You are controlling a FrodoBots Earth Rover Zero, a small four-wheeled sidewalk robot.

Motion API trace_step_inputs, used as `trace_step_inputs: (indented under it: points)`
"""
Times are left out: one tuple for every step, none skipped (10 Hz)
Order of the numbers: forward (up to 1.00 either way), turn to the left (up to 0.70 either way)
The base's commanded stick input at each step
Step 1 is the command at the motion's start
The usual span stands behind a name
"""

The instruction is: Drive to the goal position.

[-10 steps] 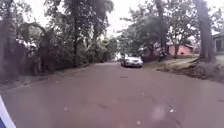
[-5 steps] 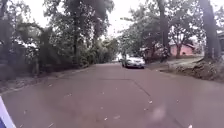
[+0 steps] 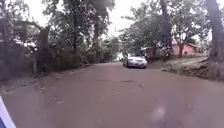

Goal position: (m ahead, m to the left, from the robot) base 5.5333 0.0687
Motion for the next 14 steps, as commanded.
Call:
trace_step_inputs:
  points:
    - [0.7, 0.0]
    - [0.7, 0.0]
    - [0.7, 0.0]
    - [0.7, 0.0]
    - [0.7, 0.0]
    - [0.7, 0.0]
    - [0.7, 0.0]
    - [0.7, 0.0]
    - [0.7, 0.0]
    - [0.7, 0.0]
    - [0.7, 0.0]
    - [0.7, 0.0]
    - [0.7, 0.0]
    - [0.7, 0.0]
